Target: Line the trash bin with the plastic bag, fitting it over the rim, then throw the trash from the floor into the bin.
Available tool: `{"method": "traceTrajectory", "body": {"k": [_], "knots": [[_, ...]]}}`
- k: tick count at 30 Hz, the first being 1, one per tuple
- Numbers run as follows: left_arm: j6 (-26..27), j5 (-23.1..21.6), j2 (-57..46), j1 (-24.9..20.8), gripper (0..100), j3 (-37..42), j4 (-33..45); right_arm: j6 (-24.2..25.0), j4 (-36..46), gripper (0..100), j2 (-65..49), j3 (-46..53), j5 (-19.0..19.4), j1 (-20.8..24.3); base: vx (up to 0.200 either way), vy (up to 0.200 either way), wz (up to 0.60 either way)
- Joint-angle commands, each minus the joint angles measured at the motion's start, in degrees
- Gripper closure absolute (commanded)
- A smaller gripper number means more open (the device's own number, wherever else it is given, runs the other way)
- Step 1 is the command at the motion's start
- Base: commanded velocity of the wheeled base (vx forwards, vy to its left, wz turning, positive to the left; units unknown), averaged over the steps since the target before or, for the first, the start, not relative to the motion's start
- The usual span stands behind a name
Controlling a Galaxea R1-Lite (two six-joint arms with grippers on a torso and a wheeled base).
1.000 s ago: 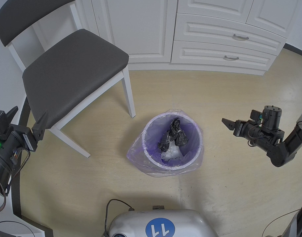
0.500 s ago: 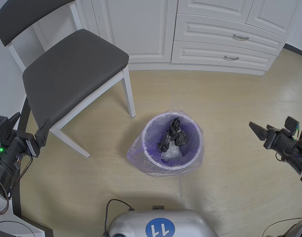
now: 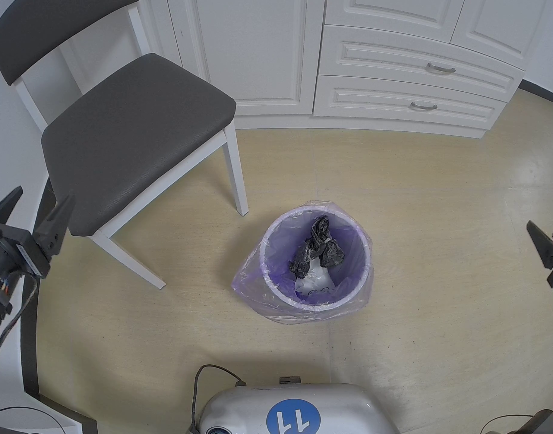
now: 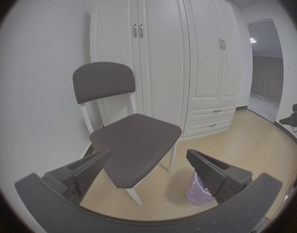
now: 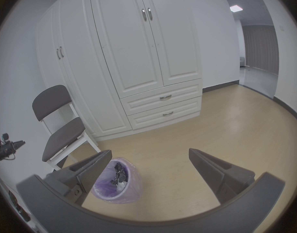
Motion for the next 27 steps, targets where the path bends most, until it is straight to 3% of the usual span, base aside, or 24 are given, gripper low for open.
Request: {"method": "traceTrajectory", "body": {"k": [1, 3, 6, 7, 14, 20, 27], "knots": [[0.19, -1.04, -12.46, 0.04, 0, -8.49, 10.81, -2.19, 14.61, 0, -17.26, -12.77, -0.43, -3.41, 0.0, 0.0, 0.0], [0.19, -0.95, -17.38, 0.04, 0, -12.26, 19.07, -2.19, 24.9, 0, -21.3, -20.68, -0.17, -3.58, 0.0, 0.0, 0.0], [0.19, -0.78, -18.61, 0.04, 0, -13.14, 21.18, -2.1, 27.09, 0, -22.26, -22.43, -0.08, -3.67, 0.0, 0.0, 0.0], [0.19, -0.6, -22.3, 0.92, 0, -15.17, 25.93, -2.1, 31.49, 0, -25.78, -26.13, 0.18, -4.9, 0.0, 0.0, 0.0], [1.06, -0.42, -28.72, 9.18, 0, -16.13, 29.0, -2.1, 35.97, 0, -33.43, -27.27, 1.06, -8.94, 0.0, 0.0, 0.0], [1.77, -0.51, -35.04, 13.84, 0, -17.8, 34.45, -2.1, 50.39, 0, -41.86, -33.16, 1.15, -7.98, 0.0, 0.0, 0.0], [1.77, -0.69, -42.16, 16.92, 0, -21.41, 43.33, -2.19, 56.71, 0, -47.4, -35.27, 0.89, -7.01, 0.0, 0.0, 0.0]]}}
